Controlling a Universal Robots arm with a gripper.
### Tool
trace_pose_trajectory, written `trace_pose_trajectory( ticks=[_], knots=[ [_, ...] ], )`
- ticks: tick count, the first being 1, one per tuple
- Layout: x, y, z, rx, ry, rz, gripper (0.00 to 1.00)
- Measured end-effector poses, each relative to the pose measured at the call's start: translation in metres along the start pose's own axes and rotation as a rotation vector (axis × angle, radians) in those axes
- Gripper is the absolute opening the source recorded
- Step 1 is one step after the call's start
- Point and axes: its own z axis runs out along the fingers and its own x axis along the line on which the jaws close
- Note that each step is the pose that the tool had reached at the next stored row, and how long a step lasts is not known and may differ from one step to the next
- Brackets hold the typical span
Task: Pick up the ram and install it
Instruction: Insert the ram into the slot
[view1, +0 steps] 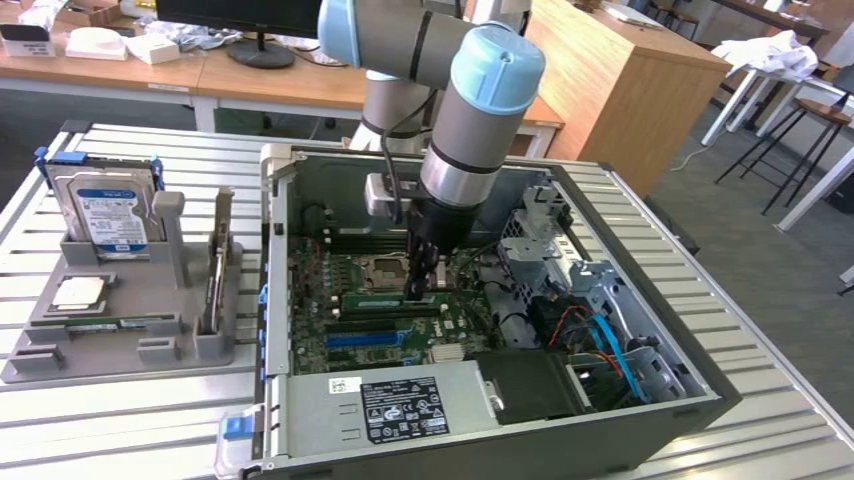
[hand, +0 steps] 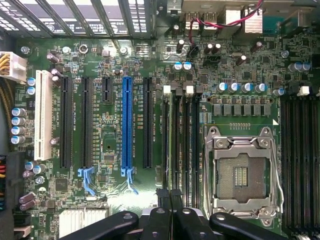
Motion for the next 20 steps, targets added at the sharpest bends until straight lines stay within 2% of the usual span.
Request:
trace_pose_trajectory(
  ticks=[20],
  knots=[
    [0.0,-0.0001,0.0028,0.0,-0.0001,0.0,0.11]
  ],
)
